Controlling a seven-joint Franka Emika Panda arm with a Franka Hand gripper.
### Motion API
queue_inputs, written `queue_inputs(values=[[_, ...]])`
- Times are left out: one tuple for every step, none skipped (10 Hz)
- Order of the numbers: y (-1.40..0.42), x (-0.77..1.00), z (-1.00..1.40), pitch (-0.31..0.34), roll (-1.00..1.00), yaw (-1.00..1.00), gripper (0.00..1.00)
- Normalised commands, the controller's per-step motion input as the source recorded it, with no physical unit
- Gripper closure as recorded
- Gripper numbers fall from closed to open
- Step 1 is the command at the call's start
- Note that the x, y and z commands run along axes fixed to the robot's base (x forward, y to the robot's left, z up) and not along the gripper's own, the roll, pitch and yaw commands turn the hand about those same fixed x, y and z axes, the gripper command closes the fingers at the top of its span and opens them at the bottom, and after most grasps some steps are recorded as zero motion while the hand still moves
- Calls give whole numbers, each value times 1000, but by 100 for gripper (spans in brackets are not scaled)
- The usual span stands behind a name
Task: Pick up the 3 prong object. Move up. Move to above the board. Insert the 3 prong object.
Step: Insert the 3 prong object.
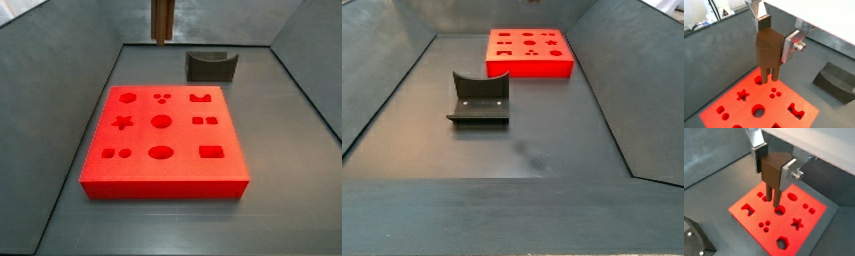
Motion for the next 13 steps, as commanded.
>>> queue_inputs(values=[[251,163,-763,-26,23,74,100],[289,100,-777,0,61,106,100],[271,146,-737,0,44,100,100],[203,126,-706,-4,21,49,100],[111,66,-700,-46,6,6,100],[0,0,-766,-101,96,0,100],[0,23,-711,-64,79,17,100],[83,0,-471,-20,0,0,100],[0,0,0,0,6,0,100],[-11,-40,-217,-83,0,0,100],[0,0,-374,-20,19,0,100],[0,0,-483,-50,47,9,100],[0,0,-540,-47,71,60,100]])
